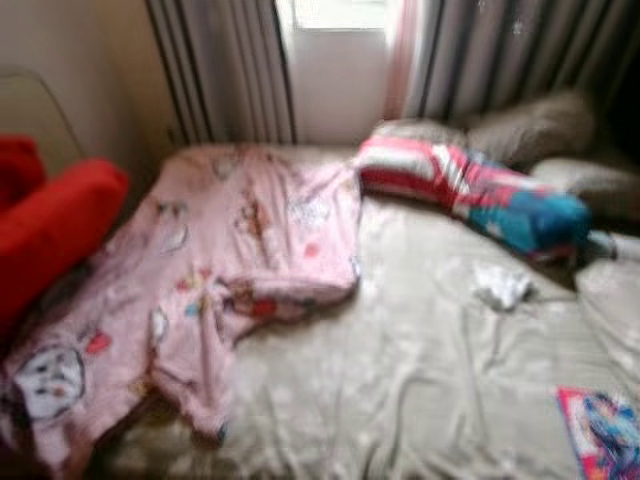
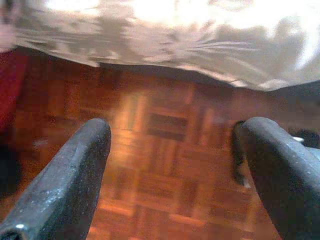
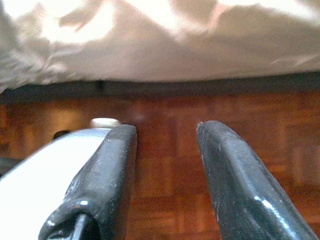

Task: Clean up the room

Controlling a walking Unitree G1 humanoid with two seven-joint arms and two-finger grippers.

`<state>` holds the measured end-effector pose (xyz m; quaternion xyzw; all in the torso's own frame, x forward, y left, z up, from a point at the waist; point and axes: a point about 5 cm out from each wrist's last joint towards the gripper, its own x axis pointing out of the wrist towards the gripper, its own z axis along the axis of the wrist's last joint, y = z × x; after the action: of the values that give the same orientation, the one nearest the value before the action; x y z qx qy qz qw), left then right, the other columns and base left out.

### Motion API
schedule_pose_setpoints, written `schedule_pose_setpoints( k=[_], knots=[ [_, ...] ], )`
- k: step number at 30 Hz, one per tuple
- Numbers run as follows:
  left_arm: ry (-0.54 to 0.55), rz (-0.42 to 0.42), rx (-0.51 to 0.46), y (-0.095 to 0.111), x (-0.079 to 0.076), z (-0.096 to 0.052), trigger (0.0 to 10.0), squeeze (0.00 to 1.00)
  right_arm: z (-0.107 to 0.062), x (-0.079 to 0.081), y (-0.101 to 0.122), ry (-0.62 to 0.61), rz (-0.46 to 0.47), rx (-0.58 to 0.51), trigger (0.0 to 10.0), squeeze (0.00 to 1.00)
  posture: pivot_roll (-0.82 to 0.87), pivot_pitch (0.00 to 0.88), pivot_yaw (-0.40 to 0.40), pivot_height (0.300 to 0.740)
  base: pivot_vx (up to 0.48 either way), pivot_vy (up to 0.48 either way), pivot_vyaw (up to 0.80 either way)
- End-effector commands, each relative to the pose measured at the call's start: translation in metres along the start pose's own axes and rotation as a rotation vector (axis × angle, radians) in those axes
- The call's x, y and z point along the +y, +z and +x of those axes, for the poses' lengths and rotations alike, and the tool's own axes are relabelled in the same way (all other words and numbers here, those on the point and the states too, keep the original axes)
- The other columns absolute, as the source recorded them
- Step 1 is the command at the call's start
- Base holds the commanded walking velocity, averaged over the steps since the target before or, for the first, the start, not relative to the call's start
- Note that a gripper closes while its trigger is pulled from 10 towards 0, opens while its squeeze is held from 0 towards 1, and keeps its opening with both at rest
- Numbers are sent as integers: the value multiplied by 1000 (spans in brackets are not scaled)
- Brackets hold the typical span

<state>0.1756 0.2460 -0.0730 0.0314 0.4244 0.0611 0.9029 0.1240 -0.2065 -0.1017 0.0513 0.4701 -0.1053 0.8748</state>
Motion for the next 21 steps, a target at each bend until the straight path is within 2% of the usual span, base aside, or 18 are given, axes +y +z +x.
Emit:
schedule_pose_setpoints(
  k=[1,10,21],
  knots=[
    [-12,-10,23,-4,-8,0,10000,0,-3,-5,-10,-13,0,34,10000,0,-47,143,50,740,0,480,0],
    [-14,-10,24,-5,-11,1,10000,0,-2,-4,-9,-7,-7,33,10000,0,-47,143,50,740,0,480,0],
    [-9,-11,26,-6,-7,0,10000,0,-2,-3,-8,2,-22,33,10000,0,-43,141,53,740,0,480,0]
  ],
)
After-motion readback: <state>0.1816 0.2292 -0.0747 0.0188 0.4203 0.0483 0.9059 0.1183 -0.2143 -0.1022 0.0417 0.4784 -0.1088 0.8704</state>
